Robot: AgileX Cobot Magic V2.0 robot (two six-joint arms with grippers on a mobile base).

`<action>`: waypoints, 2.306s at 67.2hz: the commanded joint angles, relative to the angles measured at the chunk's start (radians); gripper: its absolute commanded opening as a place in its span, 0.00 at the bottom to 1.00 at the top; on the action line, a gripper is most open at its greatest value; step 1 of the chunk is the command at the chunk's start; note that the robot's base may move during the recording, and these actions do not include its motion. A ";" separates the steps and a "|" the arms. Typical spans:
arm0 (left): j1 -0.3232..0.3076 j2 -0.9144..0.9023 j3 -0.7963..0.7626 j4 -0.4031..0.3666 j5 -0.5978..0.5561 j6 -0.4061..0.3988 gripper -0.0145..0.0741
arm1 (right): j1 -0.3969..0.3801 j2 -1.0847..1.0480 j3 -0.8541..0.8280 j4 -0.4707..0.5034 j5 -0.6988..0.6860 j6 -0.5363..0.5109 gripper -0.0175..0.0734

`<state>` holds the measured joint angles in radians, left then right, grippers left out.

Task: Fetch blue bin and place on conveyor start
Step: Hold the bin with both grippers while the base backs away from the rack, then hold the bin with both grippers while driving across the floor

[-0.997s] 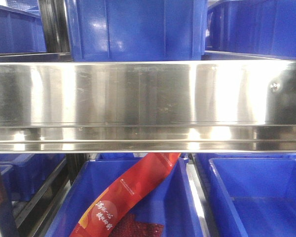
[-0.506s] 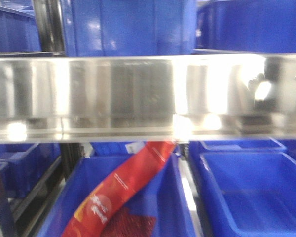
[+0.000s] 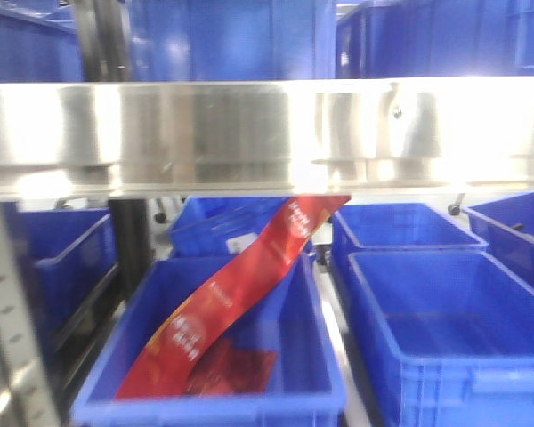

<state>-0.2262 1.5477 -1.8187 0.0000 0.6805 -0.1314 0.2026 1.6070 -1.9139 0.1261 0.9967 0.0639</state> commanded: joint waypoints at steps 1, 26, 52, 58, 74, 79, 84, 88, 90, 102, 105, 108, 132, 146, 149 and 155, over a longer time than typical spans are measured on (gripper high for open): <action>0.000 -0.016 -0.008 -0.014 -0.072 -0.005 0.04 | -0.001 -0.012 -0.010 -0.010 -0.017 -0.031 0.02; 0.000 -0.016 -0.008 -0.014 -0.072 -0.005 0.04 | -0.001 -0.012 -0.010 -0.010 -0.034 -0.031 0.02; 0.000 -0.016 -0.008 -0.014 -0.072 -0.005 0.04 | -0.001 -0.012 -0.010 -0.010 -0.040 -0.031 0.02; 0.000 -0.016 -0.008 -0.014 -0.072 -0.005 0.04 | -0.001 -0.012 -0.010 -0.010 -0.040 -0.031 0.02; 0.000 -0.016 -0.008 -0.014 -0.072 -0.005 0.04 | -0.001 -0.012 -0.010 -0.010 -0.040 -0.031 0.02; 0.000 -0.016 -0.008 -0.014 -0.072 -0.005 0.04 | -0.001 -0.012 -0.010 -0.010 -0.040 -0.031 0.02; 0.000 -0.016 -0.008 -0.014 -0.072 -0.005 0.04 | -0.001 -0.012 -0.010 -0.010 -0.040 -0.031 0.02; 0.000 -0.016 -0.008 -0.014 -0.072 -0.005 0.04 | -0.001 -0.012 -0.010 -0.010 -0.040 -0.031 0.02; 0.000 -0.016 -0.008 -0.014 -0.072 -0.005 0.04 | -0.001 -0.012 -0.010 -0.010 -0.040 -0.031 0.02; 0.000 -0.016 -0.008 -0.014 -0.072 -0.005 0.04 | -0.001 -0.012 -0.010 -0.010 -0.040 -0.031 0.02; 0.000 -0.016 -0.008 -0.014 -0.072 -0.005 0.04 | -0.001 -0.012 -0.010 -0.010 -0.040 -0.031 0.02; 0.000 -0.016 -0.008 -0.014 -0.072 -0.005 0.04 | -0.001 -0.012 -0.010 -0.010 -0.040 -0.031 0.02; 0.000 -0.016 -0.008 -0.014 -0.072 -0.005 0.04 | -0.001 -0.012 -0.010 -0.010 -0.040 -0.031 0.02; 0.000 -0.016 -0.008 -0.014 -0.072 -0.005 0.04 | -0.001 -0.012 -0.010 -0.010 -0.040 -0.031 0.02; 0.000 -0.016 -0.008 -0.014 -0.072 -0.005 0.04 | -0.001 -0.012 -0.010 -0.010 -0.040 -0.031 0.02; 0.000 -0.016 -0.008 -0.014 -0.072 -0.005 0.04 | -0.001 -0.012 -0.010 -0.010 -0.040 -0.031 0.02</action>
<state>-0.2262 1.5477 -1.8187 0.0000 0.6698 -0.1314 0.2026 1.6070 -1.9139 0.1271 0.9824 0.0639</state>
